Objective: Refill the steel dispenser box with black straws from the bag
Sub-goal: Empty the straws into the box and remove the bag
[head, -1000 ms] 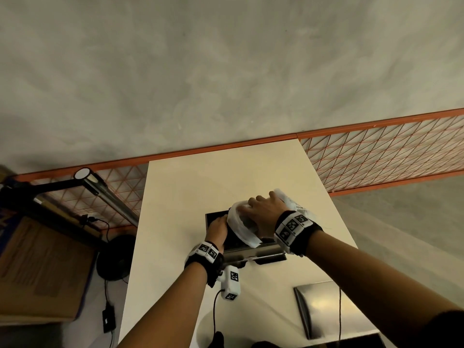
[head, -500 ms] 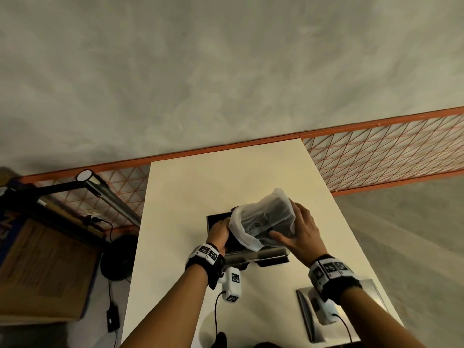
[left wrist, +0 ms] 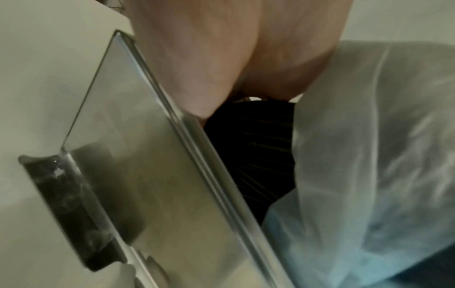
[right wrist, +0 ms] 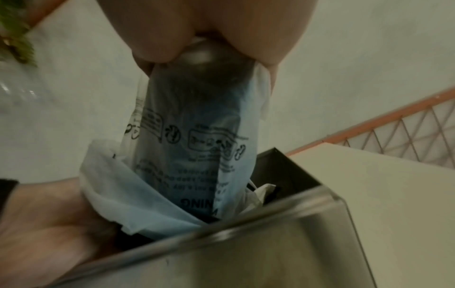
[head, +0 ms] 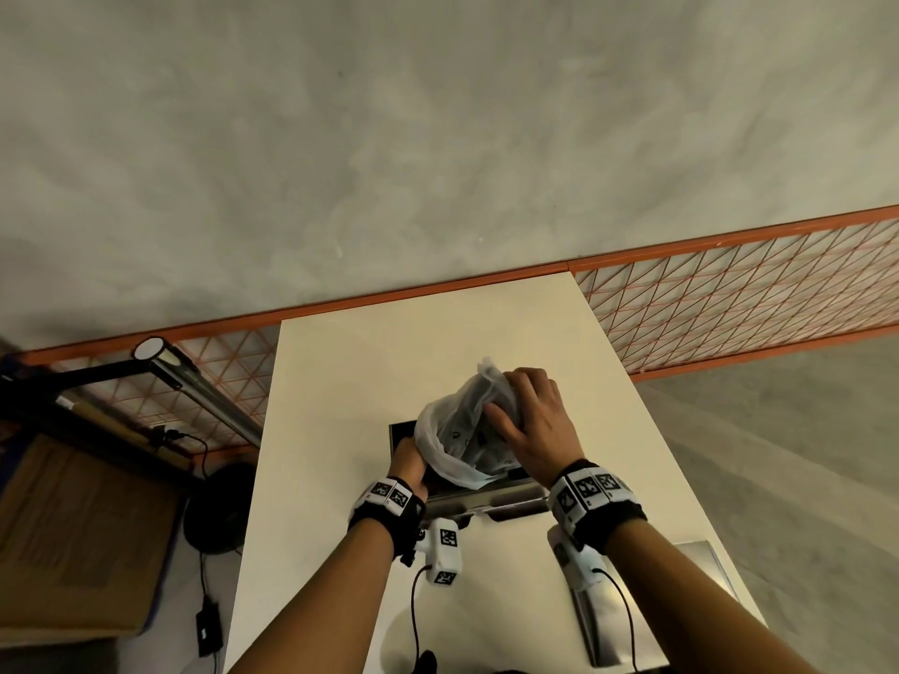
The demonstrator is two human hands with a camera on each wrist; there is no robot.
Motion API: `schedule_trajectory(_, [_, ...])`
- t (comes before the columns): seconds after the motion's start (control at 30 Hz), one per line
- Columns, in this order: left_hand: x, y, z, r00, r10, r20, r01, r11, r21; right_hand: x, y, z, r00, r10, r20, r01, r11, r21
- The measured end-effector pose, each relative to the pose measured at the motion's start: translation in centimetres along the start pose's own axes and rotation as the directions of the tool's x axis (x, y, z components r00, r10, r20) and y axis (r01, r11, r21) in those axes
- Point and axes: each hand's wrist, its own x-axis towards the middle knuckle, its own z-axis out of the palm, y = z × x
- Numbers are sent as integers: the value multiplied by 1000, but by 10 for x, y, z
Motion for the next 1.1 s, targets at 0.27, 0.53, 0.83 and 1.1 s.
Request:
schedule_trajectory(0.27, [-18,11,1,999,-22,-37,18,993,-115,10,1,1,983,163,84,-155,984,-85])
schedule_trajectory(0.53, [-19,11,1,999,14,-33,-15,1000,-25,18,-4,2,997,57,44,-55,997,-51])
schedule_trajectory(0.83, [-23,9,2,999,40,25,-37,989,-140,23,-15,-2,996,-42,75,44,999,-24])
schedule_trajectory(1.1, [-22,4,0,994,106,12,-102,979,-178,23,-18,-1,994,-76,78,78,997,-26])
